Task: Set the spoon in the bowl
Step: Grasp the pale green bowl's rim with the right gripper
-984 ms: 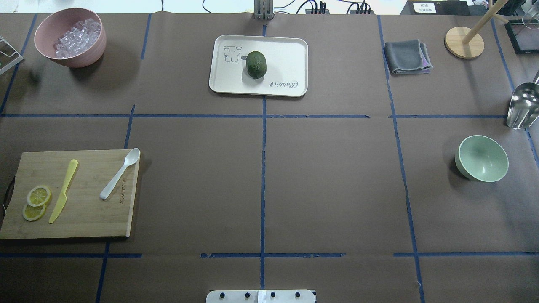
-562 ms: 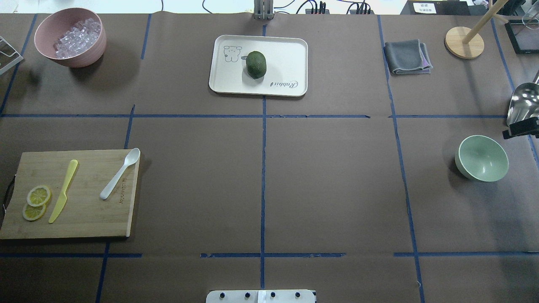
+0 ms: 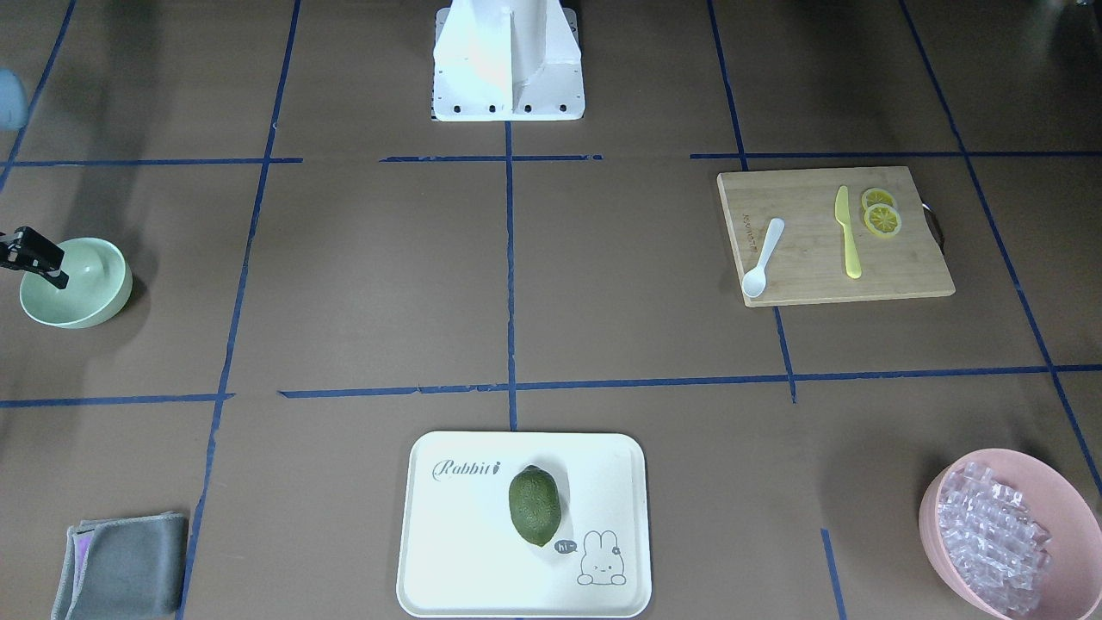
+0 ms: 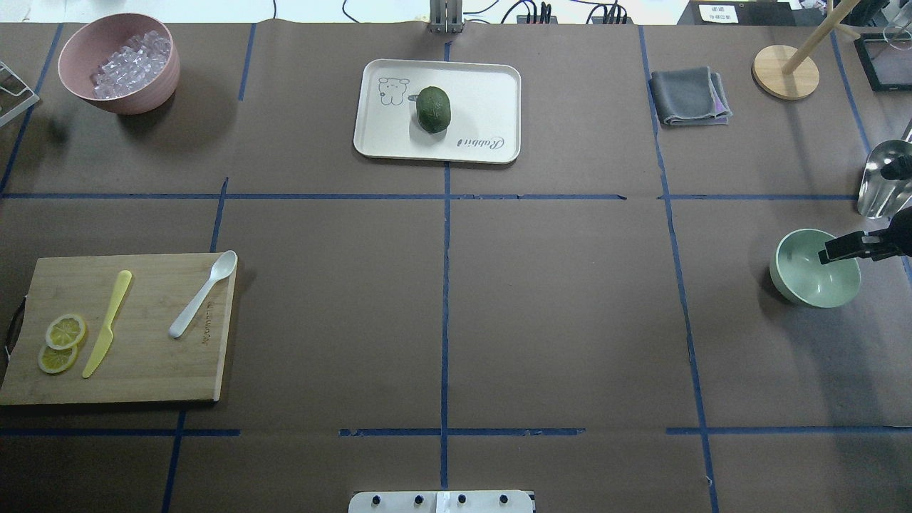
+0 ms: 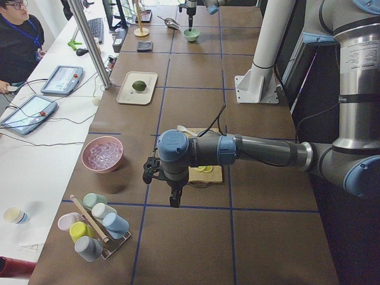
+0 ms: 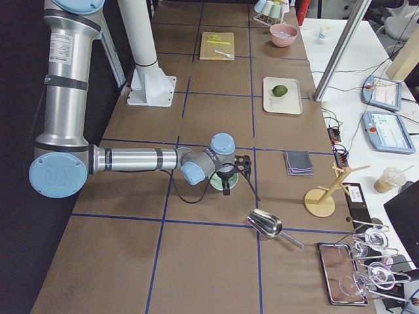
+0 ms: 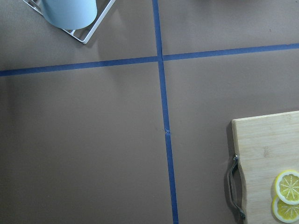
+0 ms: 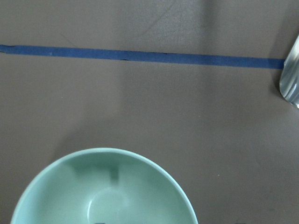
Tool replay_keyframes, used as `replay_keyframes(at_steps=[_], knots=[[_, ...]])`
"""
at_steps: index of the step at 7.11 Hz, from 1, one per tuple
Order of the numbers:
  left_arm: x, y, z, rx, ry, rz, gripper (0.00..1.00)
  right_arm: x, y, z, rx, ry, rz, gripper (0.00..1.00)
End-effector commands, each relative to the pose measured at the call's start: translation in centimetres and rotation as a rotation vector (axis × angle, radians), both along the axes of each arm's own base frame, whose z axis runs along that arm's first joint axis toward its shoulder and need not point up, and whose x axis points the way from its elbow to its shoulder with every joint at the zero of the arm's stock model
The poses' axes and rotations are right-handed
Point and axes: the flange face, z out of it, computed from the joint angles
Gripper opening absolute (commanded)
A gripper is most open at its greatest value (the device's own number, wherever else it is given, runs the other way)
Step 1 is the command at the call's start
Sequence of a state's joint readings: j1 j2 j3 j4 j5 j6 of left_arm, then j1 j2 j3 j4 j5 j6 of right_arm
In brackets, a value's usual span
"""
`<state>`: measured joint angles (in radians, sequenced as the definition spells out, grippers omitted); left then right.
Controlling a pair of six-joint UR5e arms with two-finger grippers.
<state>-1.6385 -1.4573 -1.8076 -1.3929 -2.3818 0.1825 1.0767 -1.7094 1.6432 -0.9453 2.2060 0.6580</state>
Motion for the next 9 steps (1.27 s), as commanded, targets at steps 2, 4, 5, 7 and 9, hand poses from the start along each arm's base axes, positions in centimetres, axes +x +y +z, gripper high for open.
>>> replay_keyframes(at_steps=[2,4,5,7,9], knots=[[0.0,0.0,-0.1,0.003,0.002,0.0,1.0,0.3,1.2,1.3,-0.024,0.009,-0.011,0.26],[0.0,0.1,-0.1,0.001,0.003,0.0,1.0,0.4,1.2,0.9,-0.024,0.003,-0.002,0.01],[0.0,0.0,-0.2,0.003,0.003,0.0,1.0,0.4,1.2,0.8,-0.023,0.004,0.0,0.0],[0.0,0.1,-0.1,0.001,0.003,0.0,1.0,-0.1,0.6,-2.3,0.001,-0.032,0.011,0.0],[0.0,0.0,-0.2,0.004,0.003,0.0,1.0,-1.7,-1.3,-9.8,-0.074,-0.165,0.112,0.0]])
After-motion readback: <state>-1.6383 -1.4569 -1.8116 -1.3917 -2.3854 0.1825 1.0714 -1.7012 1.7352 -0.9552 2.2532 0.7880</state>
